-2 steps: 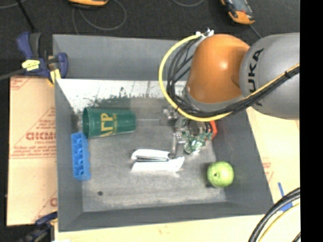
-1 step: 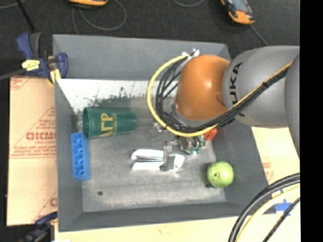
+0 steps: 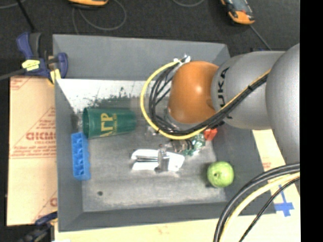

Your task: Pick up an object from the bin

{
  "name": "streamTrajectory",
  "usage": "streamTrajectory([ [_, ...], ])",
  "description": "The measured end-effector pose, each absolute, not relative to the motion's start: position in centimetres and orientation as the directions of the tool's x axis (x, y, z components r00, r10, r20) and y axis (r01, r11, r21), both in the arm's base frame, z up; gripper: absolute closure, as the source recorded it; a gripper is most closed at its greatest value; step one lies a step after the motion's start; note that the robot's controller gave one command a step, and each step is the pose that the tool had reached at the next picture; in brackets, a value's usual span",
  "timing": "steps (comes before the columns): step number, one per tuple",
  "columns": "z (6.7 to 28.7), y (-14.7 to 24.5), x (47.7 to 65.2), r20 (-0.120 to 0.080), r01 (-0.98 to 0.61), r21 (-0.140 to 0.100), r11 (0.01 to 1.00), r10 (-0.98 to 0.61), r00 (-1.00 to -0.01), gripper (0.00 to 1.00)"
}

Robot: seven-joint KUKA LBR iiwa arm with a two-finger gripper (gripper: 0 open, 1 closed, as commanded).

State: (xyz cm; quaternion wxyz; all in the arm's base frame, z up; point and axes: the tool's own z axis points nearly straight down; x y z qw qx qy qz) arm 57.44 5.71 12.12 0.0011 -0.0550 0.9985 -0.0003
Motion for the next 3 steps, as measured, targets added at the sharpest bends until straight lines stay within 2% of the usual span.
streamTrajectory([
  [1,10.1,5.5,57.9,-0.003,-0.19,-0.001,0.982,-0.19,-0.982,1.0],
  [2,10.0,5.5,57.9,-0.003,-0.189,-0.001,0.982,-0.189,-0.982,1.0],
  [3,24.1,6.3,58.5,-0.002,-0.144,0.001,0.99,-0.144,-0.99,1.0],
])
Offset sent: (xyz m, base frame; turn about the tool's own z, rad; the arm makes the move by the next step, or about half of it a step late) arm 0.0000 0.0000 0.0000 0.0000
